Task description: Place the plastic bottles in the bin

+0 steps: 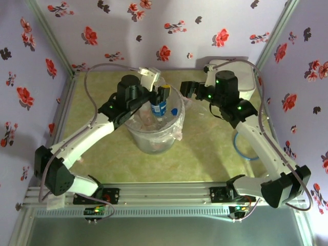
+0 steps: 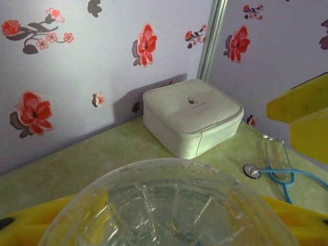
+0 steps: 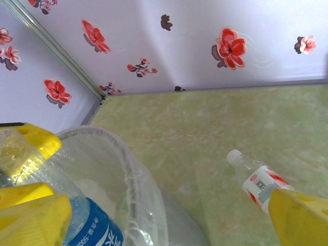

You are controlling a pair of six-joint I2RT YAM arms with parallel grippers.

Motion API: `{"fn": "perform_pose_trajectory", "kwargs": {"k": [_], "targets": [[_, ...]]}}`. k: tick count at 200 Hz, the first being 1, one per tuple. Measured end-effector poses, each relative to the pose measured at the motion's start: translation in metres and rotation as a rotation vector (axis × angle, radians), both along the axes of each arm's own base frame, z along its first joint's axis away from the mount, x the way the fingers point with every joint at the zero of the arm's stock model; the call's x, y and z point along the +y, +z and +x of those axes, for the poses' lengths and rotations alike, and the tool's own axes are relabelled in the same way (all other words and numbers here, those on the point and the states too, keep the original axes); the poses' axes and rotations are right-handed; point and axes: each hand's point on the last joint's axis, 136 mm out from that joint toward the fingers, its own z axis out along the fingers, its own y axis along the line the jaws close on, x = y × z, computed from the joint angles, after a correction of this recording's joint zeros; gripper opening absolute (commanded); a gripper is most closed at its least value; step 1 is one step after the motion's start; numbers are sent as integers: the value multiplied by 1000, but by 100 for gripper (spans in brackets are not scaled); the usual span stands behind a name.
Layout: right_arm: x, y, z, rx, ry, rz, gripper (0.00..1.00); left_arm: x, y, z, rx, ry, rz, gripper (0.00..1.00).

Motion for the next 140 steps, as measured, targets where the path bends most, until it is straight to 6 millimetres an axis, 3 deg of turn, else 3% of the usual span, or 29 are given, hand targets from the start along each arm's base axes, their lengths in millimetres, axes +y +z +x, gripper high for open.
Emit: {"fn": "perform_pose_trajectory", "kwargs": {"k": [48,68,76,97,115,140], "targets": [[0,2,0,-3,0,2,99,-3,-27,-5,47,-15,-7,42],[0,7,0,-11,0,6,99,-6,-28,-7,32,-24,-18,46],[0,10,0,-16,1,8,99,-8,-28,-8,27,-27,-16,52],[0,19,-1,-30,1,15,99,-12,-27,-11,15,-41,-9,81],[1,27,-2,-43,7,23,99,-14,-42,-16,53,-55,37,99],[4,40,-2,-62,25,39,99,-12,-52,-22,93,-65,76,100]]}}
